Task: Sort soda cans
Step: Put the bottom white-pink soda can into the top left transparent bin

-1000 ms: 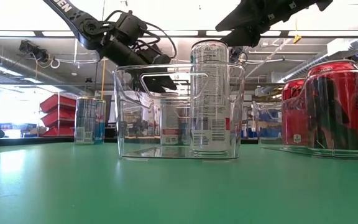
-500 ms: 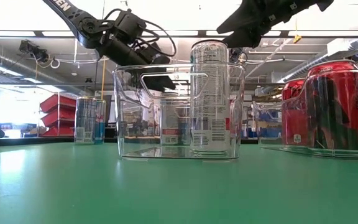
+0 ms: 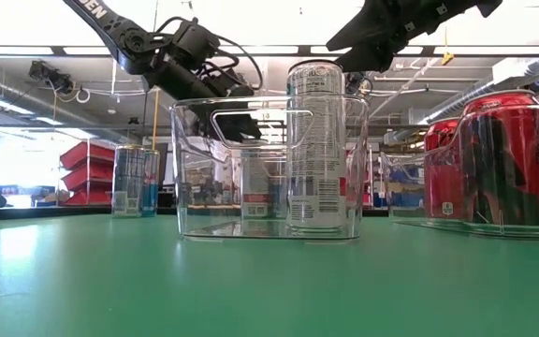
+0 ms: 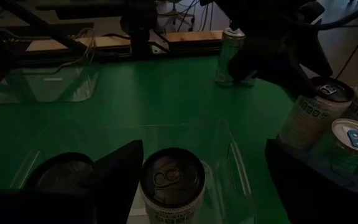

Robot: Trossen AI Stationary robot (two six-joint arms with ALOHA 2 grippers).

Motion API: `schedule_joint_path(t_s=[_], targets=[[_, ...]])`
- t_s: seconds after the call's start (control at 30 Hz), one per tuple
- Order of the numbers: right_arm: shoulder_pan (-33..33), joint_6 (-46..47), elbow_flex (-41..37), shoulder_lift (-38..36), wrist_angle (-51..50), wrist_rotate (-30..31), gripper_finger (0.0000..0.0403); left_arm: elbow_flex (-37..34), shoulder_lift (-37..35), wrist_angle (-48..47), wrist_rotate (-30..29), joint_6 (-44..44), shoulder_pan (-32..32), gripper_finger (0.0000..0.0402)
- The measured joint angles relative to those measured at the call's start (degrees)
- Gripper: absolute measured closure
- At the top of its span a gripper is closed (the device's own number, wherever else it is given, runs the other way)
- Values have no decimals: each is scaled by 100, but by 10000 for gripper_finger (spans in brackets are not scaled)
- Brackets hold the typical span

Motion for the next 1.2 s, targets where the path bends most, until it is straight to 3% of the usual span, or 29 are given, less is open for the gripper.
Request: schedule_joint_path(t_s=[0.8,1.2], targets=[[-2,-130,0,1,31,0,79,7,481,656,307,9,103,102],[-2,-127,0,2,31,0,80,7,481,710,335,72,103,159]])
